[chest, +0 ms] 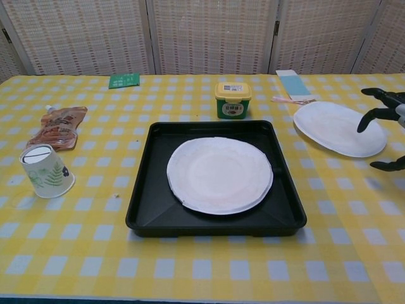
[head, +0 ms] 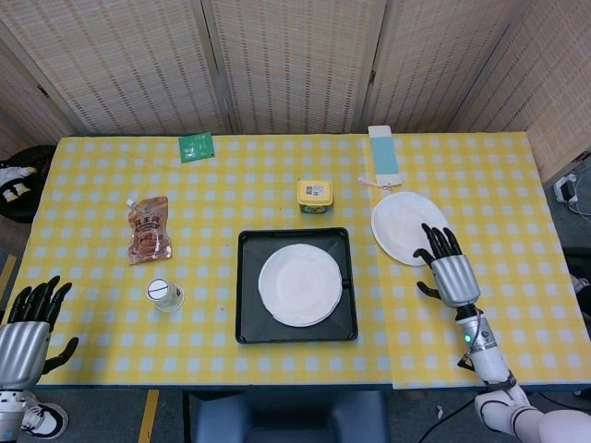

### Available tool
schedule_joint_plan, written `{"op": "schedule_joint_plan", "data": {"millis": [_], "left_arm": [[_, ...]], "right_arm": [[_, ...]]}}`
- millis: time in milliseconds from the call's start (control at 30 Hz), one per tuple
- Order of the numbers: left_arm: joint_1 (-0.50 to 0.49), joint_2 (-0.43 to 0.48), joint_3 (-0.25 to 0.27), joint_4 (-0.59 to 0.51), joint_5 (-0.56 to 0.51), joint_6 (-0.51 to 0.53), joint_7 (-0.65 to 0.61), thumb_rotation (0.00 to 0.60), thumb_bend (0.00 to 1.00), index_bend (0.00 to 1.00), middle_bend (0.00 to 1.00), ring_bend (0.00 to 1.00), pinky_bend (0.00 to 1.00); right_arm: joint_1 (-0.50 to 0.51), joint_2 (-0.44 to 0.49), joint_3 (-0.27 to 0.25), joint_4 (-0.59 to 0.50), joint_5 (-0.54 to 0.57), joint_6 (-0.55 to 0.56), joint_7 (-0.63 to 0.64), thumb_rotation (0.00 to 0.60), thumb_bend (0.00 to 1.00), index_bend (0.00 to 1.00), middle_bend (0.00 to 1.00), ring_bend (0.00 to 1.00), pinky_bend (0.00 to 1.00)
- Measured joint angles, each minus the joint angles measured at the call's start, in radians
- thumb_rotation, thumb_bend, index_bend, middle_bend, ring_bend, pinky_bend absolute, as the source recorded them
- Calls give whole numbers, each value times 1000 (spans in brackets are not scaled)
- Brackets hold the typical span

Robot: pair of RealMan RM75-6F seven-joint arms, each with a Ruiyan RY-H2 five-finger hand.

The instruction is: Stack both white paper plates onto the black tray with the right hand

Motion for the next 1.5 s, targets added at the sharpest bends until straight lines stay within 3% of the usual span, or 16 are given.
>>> {"op": "schedule_joint_plan", "data": {"millis": [300,600,1500], "left_arm": [[-4,-1,2,1,-5,-10,2,600,345,0,0,0,0],[-7,-3,0,3,-16,-19,9,600,345,0,0,0,0],[-16,-11,-2,7,-36,-37,24,600,345,0,0,0,0]], "right_arm": [[26,-112,36,189,29,-75,35,600,231,447,0,0,0],[54,-170,54,299,40,-129,62,600,347,463,0,0,0],[67,-223,62,390,43,-197,113,600,352,464,0,0,0]]}}
